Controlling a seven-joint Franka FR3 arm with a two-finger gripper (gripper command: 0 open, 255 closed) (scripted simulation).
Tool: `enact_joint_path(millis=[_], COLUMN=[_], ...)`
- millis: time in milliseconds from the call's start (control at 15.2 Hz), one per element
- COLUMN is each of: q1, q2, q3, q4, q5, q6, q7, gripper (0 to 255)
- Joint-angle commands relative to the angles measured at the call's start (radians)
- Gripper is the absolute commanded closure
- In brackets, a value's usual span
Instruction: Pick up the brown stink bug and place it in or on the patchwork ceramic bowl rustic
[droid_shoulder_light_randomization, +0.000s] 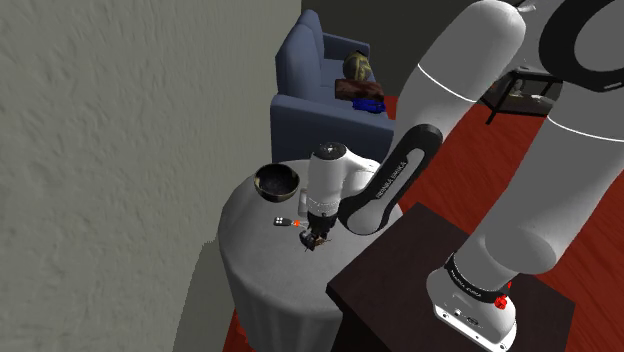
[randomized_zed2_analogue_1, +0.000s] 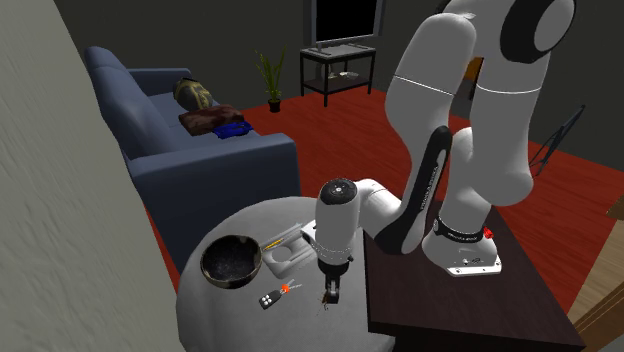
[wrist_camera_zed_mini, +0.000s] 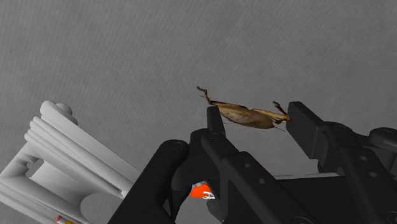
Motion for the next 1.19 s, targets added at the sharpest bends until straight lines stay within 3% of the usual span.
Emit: enact_joint_path(millis=[0,528,1122], q1=[-0.014,-0.011,0.018], q2=[-0.039,-0.189,-0.334], q3=[0.025,0.056,0.038], q4=[-0.007,-0.010,0.011], q5=[0.056,0.229,0.324], q6=[-0.028,-0.158,-0.315], q7=[-0.042,-0.166,-0.237], gripper=[255,255,255])
